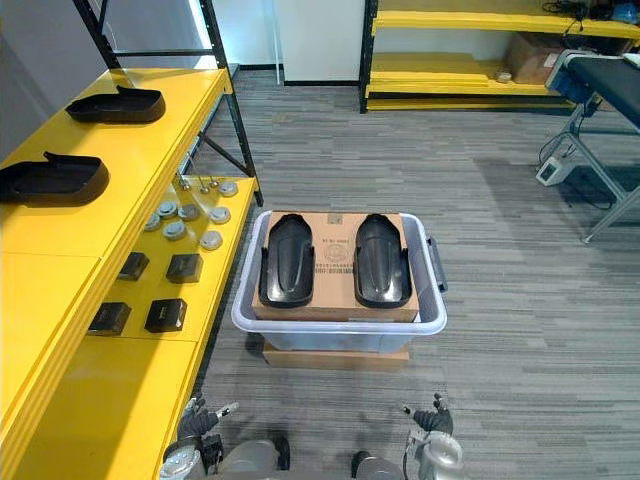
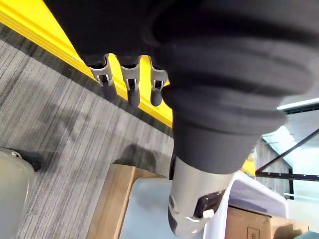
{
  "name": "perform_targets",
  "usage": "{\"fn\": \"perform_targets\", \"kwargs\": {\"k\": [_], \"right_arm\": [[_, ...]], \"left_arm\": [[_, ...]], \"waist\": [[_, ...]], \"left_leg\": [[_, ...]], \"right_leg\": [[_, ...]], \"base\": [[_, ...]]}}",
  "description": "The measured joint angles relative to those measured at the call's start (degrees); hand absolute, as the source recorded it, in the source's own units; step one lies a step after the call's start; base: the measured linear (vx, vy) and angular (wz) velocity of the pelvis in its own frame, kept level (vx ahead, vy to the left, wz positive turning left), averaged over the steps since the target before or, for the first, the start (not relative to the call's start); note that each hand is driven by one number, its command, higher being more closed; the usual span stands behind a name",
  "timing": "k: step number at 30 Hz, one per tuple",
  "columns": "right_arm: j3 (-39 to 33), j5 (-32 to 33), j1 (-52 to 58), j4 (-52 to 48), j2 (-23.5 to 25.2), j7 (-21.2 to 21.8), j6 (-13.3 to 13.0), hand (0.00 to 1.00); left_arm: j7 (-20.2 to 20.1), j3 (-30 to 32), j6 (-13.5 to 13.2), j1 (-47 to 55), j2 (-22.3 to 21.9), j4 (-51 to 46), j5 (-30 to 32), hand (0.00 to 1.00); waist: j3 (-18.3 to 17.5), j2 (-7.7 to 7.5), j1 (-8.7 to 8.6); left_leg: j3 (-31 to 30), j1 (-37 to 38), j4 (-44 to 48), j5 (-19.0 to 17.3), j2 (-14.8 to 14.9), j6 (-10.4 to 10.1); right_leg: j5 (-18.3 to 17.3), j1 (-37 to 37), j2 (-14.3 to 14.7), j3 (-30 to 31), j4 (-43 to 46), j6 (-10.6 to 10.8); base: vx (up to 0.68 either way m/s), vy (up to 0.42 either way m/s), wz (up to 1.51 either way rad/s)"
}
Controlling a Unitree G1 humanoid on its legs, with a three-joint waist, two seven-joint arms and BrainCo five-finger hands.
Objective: Walk over and take plastic housings, then place them on the shelf
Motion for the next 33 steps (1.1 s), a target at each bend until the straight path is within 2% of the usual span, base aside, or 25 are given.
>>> {"fn": "perform_targets", "kwargs": {"k": [7,13,18,21,26,30,33], "right_arm": [[-6.51,3.52,0.53,-2.92,-2.11,-0.21,-0.05,0.0],[-13.21,5.18,0.09,-18.11,-10.4,-3.03,-0.48,0.0],[-13.34,4.62,-4.05,-28.0,-14.91,-5.73,-1.88,0.0],[-10.87,1.3,-8.98,-29.28,-17.16,-6.82,-1.91,0.0],[-3.47,-5.54,-15.07,-29.12,-19.57,-6.93,-1.88,0.0],[1.72,-7.49,-22.87,-21.69,-20.9,-6.84,-1.61,0.0],[4.78,-7.65,-29.58,-13.89,-20.91,-6.82,-1.13,0.0]], "left_arm": [[-1.07,-0.06,0.09,0.28,1.05,0.59,0.07,0.0],[-1.09,-2.22,0.09,1.9,3.82,-1.73,0.37,0.0],[-1.12,-3.72,0.05,2.55,4.51,-2.84,0.41,0.0],[-1.2,-6.05,-0.13,2.51,4.6,-2.95,0.7,0.0],[-1.15,-8.32,-0.3,2.38,4.36,-2.97,0.75,0.0],[-1.12,-9.85,-0.92,1.63,3.81,-3.38,0.71,0.0],[-1.02,-10.53,-1.33,0.85,3.34,-3.55,0.22,0.0]], "waist": [[-1.18,0.0,0.12],[-1.72,-0.12,-0.88],[-1.88,-0.49,-1.06],[-1.85,-0.43,-2.05],[-1.06,0.19,-1.91],[1.71,1.21,-1.83],[4.51,1.59,-0.68]], "left_leg": [[2.31,2.26,-4.27,0.64,-0.93,0.93],[3.72,2.32,-7.33,0.88,-1.85,1.32],[3.13,1.8,-7.91,1.14,-2.48,1.73],[2.71,1.21,-8.59,1.31,-2.59,1.96],[1.82,-0.58,-8.6,1.74,-2.73,2.14],[-0.06,-2.28,-9.4,3.66,-3.43,2.45],[-1.28,-5.06,-9.54,5.25,-3.73,2.65]], "right_leg": [[0.5,-0.68,-0.64,2.82,-1.55,0.83],[1.11,-2.55,-0.72,5.08,-3.1,1.41],[1.45,-3.42,-0.8,6.56,-4.04,1.59],[1.48,-4.13,-0.86,6.3,-4.08,1.6],[1.84,-5.35,-1.01,5.81,-4.32,1.65],[3.03,-6.29,-1.64,3.94,-4.87,1.65],[4.28,-8.57,-1.91,2.93,-4.96,1.64]], "base": [[0.02,0.028,-0.2],[0.04,0.018,-0.19],[0.09,0.017,-0.2],[0.05,0.006,0.02],[0.0,-0.001,0.1],[-0.07,-0.001,0.24],[-0.13,0.002,0.2]]}}
